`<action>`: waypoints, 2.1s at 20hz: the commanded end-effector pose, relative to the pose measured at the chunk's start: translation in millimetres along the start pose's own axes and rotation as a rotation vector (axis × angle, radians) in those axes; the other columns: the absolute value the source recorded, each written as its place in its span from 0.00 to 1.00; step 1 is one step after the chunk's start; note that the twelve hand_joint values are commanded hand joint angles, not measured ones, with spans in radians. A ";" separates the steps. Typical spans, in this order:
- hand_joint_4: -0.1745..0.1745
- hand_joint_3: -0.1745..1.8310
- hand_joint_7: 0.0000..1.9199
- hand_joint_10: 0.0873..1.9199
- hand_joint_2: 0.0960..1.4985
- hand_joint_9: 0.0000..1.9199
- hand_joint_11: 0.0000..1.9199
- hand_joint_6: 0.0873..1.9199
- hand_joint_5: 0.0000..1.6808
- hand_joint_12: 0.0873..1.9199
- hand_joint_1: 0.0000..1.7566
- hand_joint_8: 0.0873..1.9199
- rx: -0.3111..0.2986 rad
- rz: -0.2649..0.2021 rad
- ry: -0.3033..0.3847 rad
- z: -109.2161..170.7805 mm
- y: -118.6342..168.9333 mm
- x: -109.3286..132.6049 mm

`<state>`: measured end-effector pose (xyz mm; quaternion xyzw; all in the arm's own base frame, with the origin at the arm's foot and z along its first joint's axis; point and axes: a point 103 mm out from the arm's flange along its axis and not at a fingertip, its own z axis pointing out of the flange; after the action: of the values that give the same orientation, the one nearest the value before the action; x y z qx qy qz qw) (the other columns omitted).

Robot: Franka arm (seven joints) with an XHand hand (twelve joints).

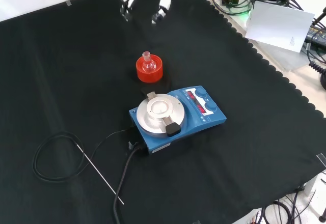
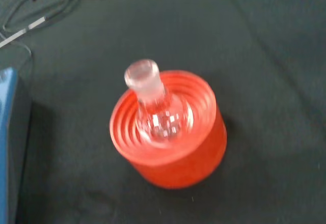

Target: Pick up the round-bottom flask.

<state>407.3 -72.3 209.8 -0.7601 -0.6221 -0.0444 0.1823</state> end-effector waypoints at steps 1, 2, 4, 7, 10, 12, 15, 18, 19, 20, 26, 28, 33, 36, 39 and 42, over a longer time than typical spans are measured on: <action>0.47 0.37 0.16 0.33 0.41 0.25 0.01 0.11 0.32 0.75 0.47 0.33 0.002 -0.022 0.035 39.9 28.3 3.3; 0.47 0.37 0.16 0.33 0.41 0.25 0.01 0.11 0.32 0.75 0.47 0.33 0.008 -0.025 0.032 43.9 30.2 3.7; 0.47 0.37 0.16 0.33 0.40 0.25 0.02 0.11 0.32 0.75 0.47 0.33 0.025 -0.035 0.008 53.3 34.0 6.4; 0.48 0.37 0.16 0.33 0.39 0.26 0.02 0.10 0.31 0.75 0.47 0.33 0.038 -0.041 0.003 66.2 38.5 10.1; 0.48 0.36 0.15 0.33 0.37 0.25 0.02 0.10 0.31 0.75 0.48 0.33 0.048 -0.042 0.007 75.4 42.7 12.2; 0.48 0.36 0.15 0.33 0.37 0.25 0.02 0.10 0.30 0.75 0.48 0.33 0.048 -0.044 0.006 80.7 44.8 12.9; 0.48 0.36 0.15 0.33 0.37 0.25 0.02 0.10 0.31 0.75 0.48 0.33 0.058 -0.046 0.013 88.8 47.3 13.1; 0.47 0.36 0.15 0.33 0.36 0.25 0.02 0.10 0.31 0.75 0.48 0.33 0.064 -0.044 0.016 96.6 47.6 11.0; 0.47 0.37 0.15 0.33 0.36 0.25 0.02 0.10 0.31 0.75 0.48 0.33 0.064 -0.043 0.014 98.3 47.7 10.5; 0.47 0.37 0.15 0.33 0.36 0.25 0.02 0.10 0.31 0.75 0.48 0.33 0.061 -0.042 0.009 98.4 48.2 8.2; 0.47 0.37 0.12 0.32 0.36 0.23 0.01 0.10 0.31 0.75 0.48 0.33 -0.021 -0.056 0.005 95.4 46.1 10.9; 0.47 0.37 0.12 0.33 0.36 0.22 0.01 0.11 0.32 0.75 0.49 0.33 -0.053 -0.057 0.002 94.4 45.0 9.4; 0.46 0.37 0.11 0.33 0.35 0.21 0.01 0.14 0.37 0.75 0.51 0.33 -0.042 -0.060 0.005 101.0 44.7 10.7; 0.46 0.37 0.10 0.34 0.35 0.20 0.02 0.18 0.38 0.75 0.52 0.34 -0.032 -0.058 0.004 103.8 46.2 8.5; 0.46 0.38 0.09 0.34 0.34 0.20 0.02 0.23 0.37 0.74 0.52 0.34 -0.042 -0.055 -0.018 110.2 46.4 21.5; 0.46 0.39 0.09 0.34 0.34 0.20 0.03 0.27 0.36 0.75 0.52 0.34 -0.047 -0.054 -0.019 110.7 48.0 23.6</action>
<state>438.9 -32.8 104.5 -0.7450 -0.6434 -0.0602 0.1654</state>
